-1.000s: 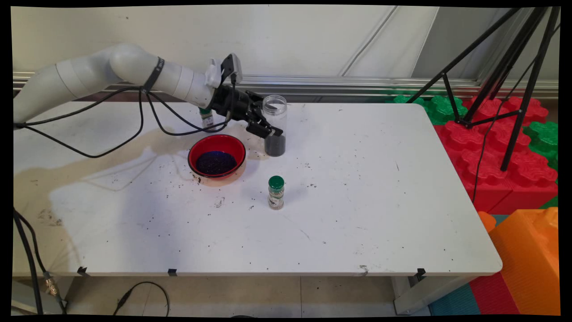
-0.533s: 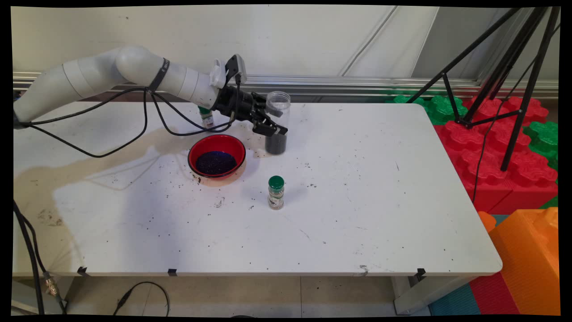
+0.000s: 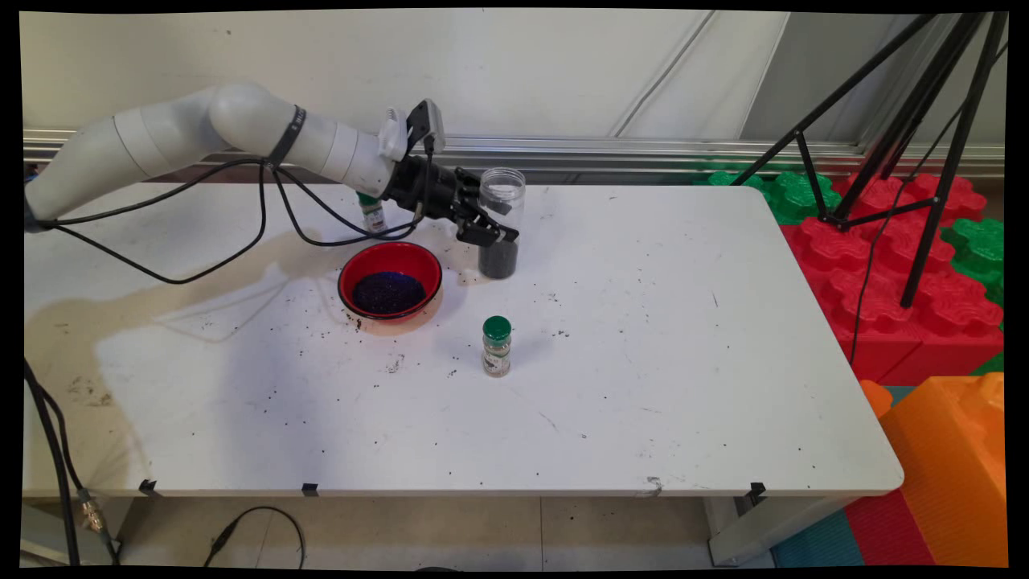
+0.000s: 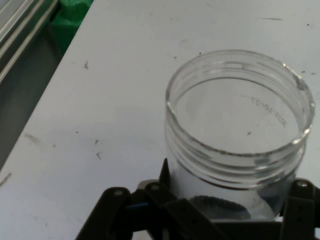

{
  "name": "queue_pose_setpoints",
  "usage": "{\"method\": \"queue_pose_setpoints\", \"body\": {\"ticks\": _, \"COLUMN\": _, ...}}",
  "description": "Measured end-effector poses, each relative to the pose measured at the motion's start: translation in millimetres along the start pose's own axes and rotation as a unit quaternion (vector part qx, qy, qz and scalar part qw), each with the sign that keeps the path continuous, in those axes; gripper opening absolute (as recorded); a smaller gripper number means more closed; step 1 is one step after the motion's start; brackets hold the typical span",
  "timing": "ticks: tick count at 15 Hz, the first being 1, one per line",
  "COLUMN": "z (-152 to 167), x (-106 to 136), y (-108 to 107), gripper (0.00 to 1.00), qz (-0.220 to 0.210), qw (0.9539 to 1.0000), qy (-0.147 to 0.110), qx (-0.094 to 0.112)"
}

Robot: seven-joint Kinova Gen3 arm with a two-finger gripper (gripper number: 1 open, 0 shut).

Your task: Pour the black seasoning powder in the red bowl

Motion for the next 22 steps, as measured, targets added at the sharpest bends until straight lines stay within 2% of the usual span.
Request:
{"method": "queue_pose_setpoints", "body": {"ticks": 6, "z": -14.8, "x": 7.3, "y": 1.3, "gripper": 0.0, "qz": 0.029, "qw": 0.9994, "qy": 0.017, "qx": -0.006}}
{"method": "queue_pose_setpoints", "body": {"ticks": 12, "z": -44.1, "x": 15.9, "y": -1.5, "gripper": 0.0, "qz": 0.074, "qw": 0.9966, "qy": 0.034, "qx": -0.006}}
{"method": "queue_pose_setpoints", "body": {"ticks": 18, "z": -75.1, "x": 20.3, "y": -8.2, "gripper": 0.0, "qz": 0.121, "qw": 0.9915, "qy": 0.048, "qx": 0.003}}
{"method": "queue_pose_setpoints", "body": {"ticks": 22, "z": -94.9, "x": 16.9, "y": -14.5, "gripper": 0.0, "qz": 0.156, "qw": 0.9862, "qy": 0.052, "qx": 0.014}}
